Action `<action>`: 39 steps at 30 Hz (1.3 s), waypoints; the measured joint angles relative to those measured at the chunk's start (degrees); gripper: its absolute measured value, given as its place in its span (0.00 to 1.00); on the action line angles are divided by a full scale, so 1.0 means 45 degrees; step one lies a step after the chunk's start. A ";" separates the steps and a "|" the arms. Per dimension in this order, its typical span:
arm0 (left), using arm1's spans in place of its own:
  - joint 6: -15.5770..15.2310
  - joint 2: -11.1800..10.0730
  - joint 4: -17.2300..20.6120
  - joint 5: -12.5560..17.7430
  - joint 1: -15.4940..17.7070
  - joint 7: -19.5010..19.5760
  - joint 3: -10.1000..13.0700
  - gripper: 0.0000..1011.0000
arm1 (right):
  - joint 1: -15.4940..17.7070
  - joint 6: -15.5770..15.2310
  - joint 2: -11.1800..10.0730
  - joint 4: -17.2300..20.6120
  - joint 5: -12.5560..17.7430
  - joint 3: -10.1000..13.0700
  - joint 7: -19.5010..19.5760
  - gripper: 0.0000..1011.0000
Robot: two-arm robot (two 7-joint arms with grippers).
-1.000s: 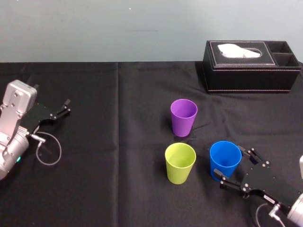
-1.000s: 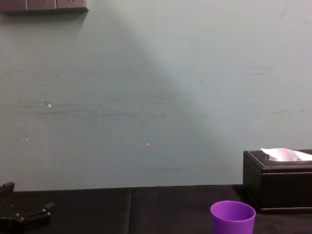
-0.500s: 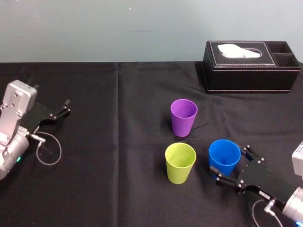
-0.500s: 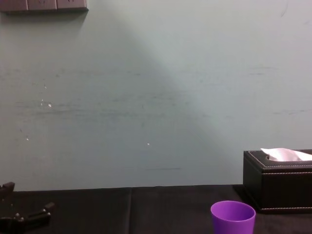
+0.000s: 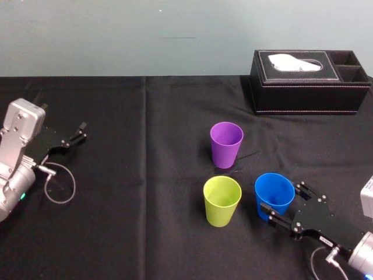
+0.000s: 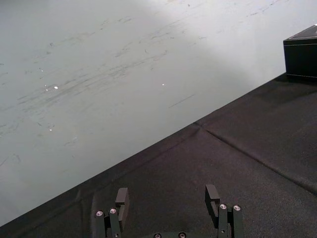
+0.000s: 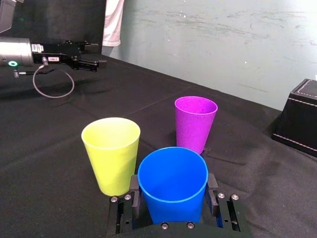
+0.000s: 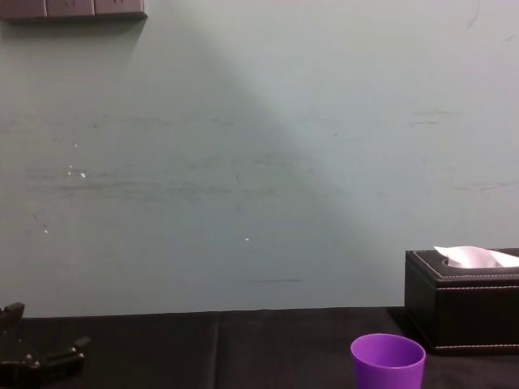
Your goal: Stack the three plastic cups sequentially using one hand.
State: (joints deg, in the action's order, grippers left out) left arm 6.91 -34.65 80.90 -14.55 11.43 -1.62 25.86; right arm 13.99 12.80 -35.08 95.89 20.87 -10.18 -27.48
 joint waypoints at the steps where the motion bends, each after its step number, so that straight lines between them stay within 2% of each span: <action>1: 0.0000 0.0000 0.0000 0.0000 0.0000 0.0000 0.0000 1.00 | 0.0000 0.0002 -0.0001 0.0000 0.0002 0.0002 0.0000 0.77; 19: 0.0000 0.0000 0.0000 0.0000 0.0000 0.0000 0.0000 1.00 | 0.0021 0.0024 -0.0017 0.0018 0.0028 0.0006 0.0027 0.72; 23: 0.0000 -0.0001 0.0000 0.0000 0.0000 0.0000 0.0000 1.00 | 0.0263 0.0114 0.0065 0.0308 -0.0041 0.0218 0.0173 0.72; 26: 0.0000 -0.0001 0.0000 -0.0001 0.0000 0.0000 0.0000 1.00 | 0.0648 0.0022 0.0119 0.0843 -0.0048 0.0545 0.0389 0.72; 29: 0.0000 0.0000 0.0000 0.0000 0.0000 0.0000 0.0000 1.00 | 0.1263 -0.0632 0.0097 0.1840 0.0011 0.1043 0.0770 0.72; 35: 0.0000 0.0000 0.0000 0.0000 0.0000 0.0000 0.0000 1.00 | 0.1886 -0.2010 -0.0057 0.3201 0.0415 0.1736 0.1048 0.72; 39: 0.0000 0.0000 0.0000 0.0000 0.0000 0.0000 0.0000 1.00 | 0.1942 -0.2368 -0.0139 0.3672 0.0599 0.1936 0.1034 0.72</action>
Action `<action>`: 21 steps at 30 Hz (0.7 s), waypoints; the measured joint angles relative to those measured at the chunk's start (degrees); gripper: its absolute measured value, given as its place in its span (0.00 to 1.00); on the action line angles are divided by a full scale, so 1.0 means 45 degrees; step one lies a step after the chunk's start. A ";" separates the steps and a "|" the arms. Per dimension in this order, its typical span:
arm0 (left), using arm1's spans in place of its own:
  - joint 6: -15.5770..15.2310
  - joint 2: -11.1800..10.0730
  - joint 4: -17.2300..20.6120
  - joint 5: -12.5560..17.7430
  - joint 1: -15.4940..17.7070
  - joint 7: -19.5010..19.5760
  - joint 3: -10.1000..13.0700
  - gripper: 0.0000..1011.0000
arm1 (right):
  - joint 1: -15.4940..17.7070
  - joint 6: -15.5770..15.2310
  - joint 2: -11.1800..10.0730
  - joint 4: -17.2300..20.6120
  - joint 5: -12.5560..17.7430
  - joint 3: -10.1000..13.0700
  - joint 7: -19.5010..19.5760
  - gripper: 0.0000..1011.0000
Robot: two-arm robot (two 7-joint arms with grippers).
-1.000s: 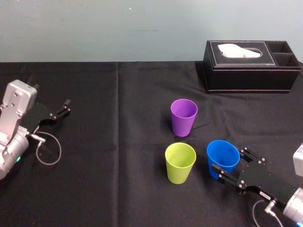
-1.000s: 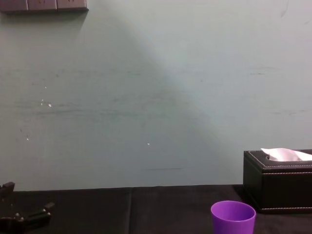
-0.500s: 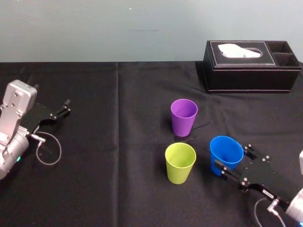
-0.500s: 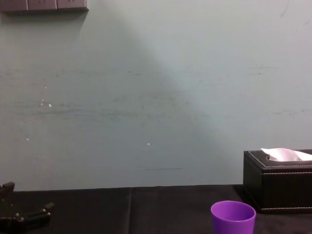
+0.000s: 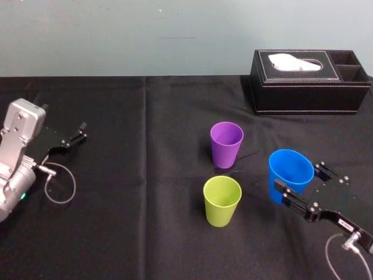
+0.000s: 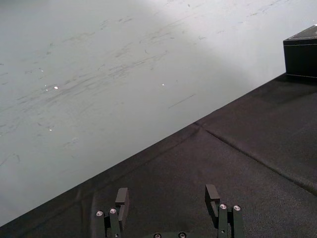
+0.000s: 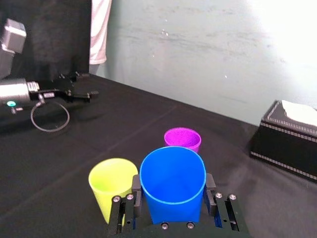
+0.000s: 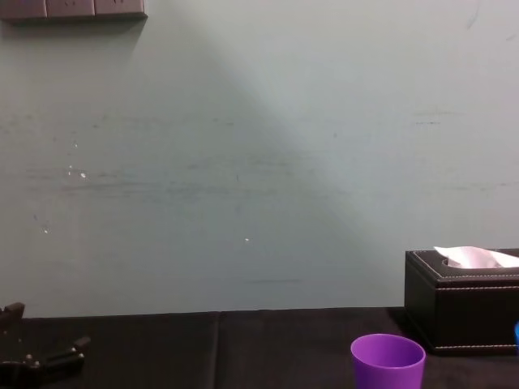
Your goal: Stack the three plastic cups sequentially using one hand.
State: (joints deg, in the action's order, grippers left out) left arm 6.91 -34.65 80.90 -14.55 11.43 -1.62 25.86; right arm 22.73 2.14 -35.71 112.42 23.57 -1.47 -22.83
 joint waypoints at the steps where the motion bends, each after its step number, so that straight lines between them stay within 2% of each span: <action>1: 0.0000 0.0000 0.0000 0.0000 0.0000 0.0000 0.0000 1.00 | -0.0065 -0.0165 -0.0037 0.0158 0.0042 0.0031 -0.0011 0.72; 5: 0.0000 0.0000 0.0000 0.0000 0.0000 0.0000 0.0000 1.00 | -0.0491 -0.0702 -0.0103 0.0434 0.0098 -0.0054 -0.0009 0.72; 10: 0.0000 0.0001 0.0000 0.0000 0.0000 0.0000 0.0000 1.00 | -0.1498 -0.1420 -0.0098 0.0544 -0.0045 -0.0536 0.0162 0.72; 21: 0.0000 0.0000 0.0000 0.0000 0.0000 0.0000 0.0000 1.00 | -0.3885 -0.2187 0.0469 -0.0288 -0.0558 -0.1792 0.0409 0.72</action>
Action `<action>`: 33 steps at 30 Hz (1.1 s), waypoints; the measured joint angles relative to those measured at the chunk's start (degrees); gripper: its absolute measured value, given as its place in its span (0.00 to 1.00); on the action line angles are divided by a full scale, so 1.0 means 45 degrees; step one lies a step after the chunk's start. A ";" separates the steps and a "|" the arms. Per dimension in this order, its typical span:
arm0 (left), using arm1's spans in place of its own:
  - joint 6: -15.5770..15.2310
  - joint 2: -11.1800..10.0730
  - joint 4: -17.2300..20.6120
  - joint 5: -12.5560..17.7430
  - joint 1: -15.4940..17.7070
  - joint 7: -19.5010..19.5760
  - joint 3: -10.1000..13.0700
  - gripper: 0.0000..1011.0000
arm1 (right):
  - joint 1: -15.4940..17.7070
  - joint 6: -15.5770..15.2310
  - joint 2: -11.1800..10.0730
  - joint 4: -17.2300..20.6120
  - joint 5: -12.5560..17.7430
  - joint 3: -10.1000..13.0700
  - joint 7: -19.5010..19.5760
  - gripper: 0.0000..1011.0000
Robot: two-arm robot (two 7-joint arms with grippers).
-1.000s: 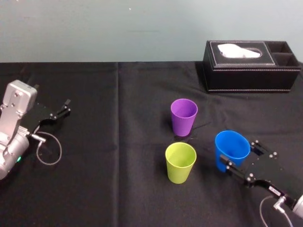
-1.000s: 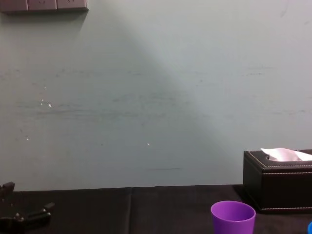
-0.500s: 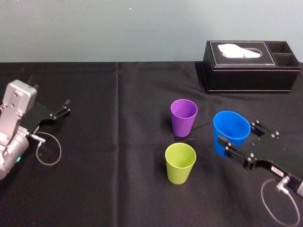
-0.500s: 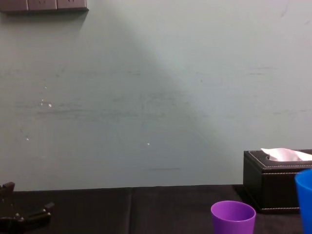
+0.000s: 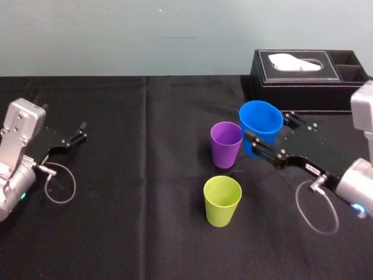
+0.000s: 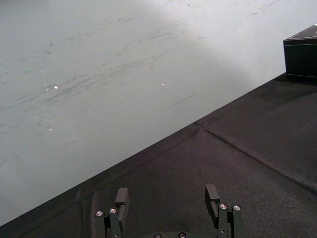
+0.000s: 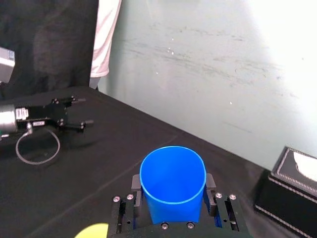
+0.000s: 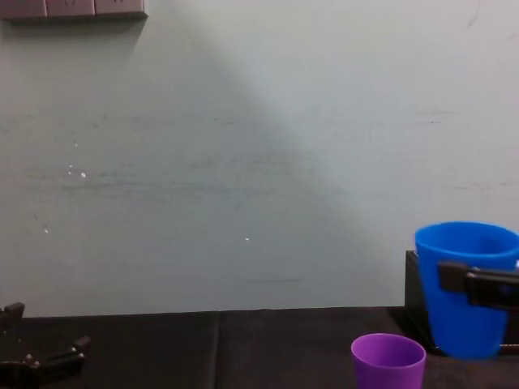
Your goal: Stack the three plastic cups sequentially using one hand.
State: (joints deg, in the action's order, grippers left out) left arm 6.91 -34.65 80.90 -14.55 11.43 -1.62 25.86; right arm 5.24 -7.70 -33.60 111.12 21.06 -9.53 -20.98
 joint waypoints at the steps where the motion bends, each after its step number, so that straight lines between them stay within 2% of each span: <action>1: 0.0000 0.0000 0.0000 -0.0001 0.0000 0.0000 0.0000 1.00 | -0.0112 -0.0028 0.0039 -0.0065 -0.0014 -0.0058 0.0000 0.72; 7: 0.0000 -0.0001 0.0000 -0.0001 0.0000 0.0000 0.0000 1.00 | -0.1391 -0.0273 0.0502 -0.0960 -0.0182 -0.0816 -0.0051 0.72; 15: 0.0000 0.0000 0.0000 -0.0001 -0.0001 0.0000 0.0000 1.00 | -0.2419 -0.0308 0.0979 -0.2151 -0.0258 -0.1370 -0.0190 0.72; 25: 0.0000 0.0000 0.0000 -0.0001 0.0000 0.0000 0.0000 1.00 | -0.3126 -0.0048 0.1291 -0.3370 0.0048 -0.1731 -0.0526 0.72; 33: 0.0000 0.0000 0.0000 0.0000 0.0000 0.0000 0.0000 1.00 | -0.3544 0.0519 0.1445 -0.4322 0.0103 -0.1966 -0.0724 0.72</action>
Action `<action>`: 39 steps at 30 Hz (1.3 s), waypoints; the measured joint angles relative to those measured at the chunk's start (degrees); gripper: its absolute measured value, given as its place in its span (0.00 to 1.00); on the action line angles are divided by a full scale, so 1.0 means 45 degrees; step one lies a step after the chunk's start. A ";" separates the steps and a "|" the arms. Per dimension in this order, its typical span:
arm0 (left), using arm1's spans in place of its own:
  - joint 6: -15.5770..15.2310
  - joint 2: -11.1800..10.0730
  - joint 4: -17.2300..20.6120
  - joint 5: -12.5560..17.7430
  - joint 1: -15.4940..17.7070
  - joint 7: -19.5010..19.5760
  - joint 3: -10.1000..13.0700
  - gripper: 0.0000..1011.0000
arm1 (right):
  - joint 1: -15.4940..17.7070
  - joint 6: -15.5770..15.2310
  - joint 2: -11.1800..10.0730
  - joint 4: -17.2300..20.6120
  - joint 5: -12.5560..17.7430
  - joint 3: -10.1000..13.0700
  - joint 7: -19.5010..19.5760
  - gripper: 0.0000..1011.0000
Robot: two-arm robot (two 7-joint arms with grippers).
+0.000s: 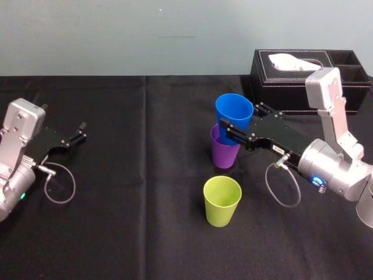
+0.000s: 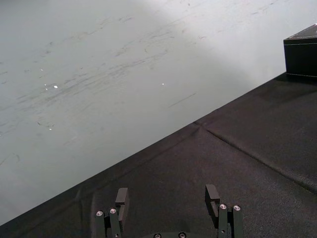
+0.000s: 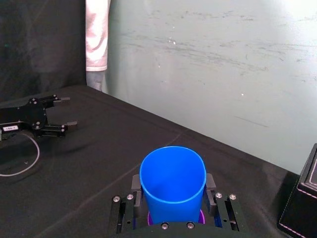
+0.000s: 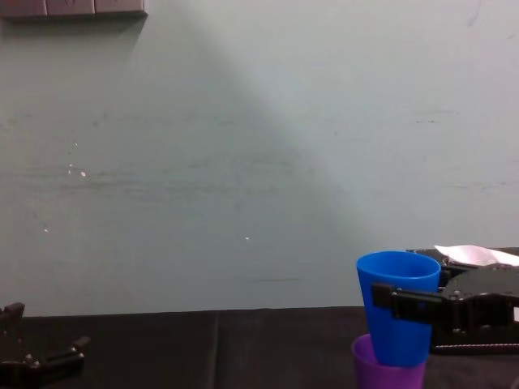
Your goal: Stack the three plastic cups sequentially using one hand.
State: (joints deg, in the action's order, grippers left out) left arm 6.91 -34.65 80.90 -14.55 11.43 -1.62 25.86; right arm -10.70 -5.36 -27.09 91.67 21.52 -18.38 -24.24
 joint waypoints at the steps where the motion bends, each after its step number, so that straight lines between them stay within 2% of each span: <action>1: 0.0000 0.0000 0.0000 -0.0001 0.0000 0.0000 0.0001 1.00 | -0.0029 0.0069 0.0012 -0.0072 0.0002 -0.0021 -0.0027 0.72; 7: 0.0000 0.0000 0.0000 0.0000 0.0001 0.0000 0.0000 1.00 | -0.0150 0.0632 0.0111 -0.0634 -0.0015 -0.0202 -0.0235 0.72; 17: 0.0000 0.0000 0.0000 -0.0001 0.0000 0.0000 0.0001 1.00 | -0.0151 0.1159 0.0231 -0.1144 -0.0068 -0.0301 -0.0352 0.72; 26: 0.0000 0.0000 0.0000 0.0000 0.0000 0.0000 0.0000 1.00 | -0.0148 0.1350 0.0312 -0.1529 -0.0158 -0.0399 -0.0428 0.72; 37: 0.0000 -0.0001 0.0000 0.0000 0.0000 0.0000 0.0001 1.00 | -0.0141 0.1340 0.0302 -0.1492 -0.0156 -0.0378 -0.0427 0.72; 39: 0.0001 0.0000 0.0000 0.0000 0.0000 0.0000 0.0001 1.00 | -0.0140 0.1337 0.0301 -0.1482 -0.0155 -0.0376 -0.0426 0.75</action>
State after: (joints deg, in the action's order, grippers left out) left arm 6.91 -34.65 80.90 -14.55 11.43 -1.62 25.86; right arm -11.34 0.66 -25.74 85.00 20.82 -20.07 -26.16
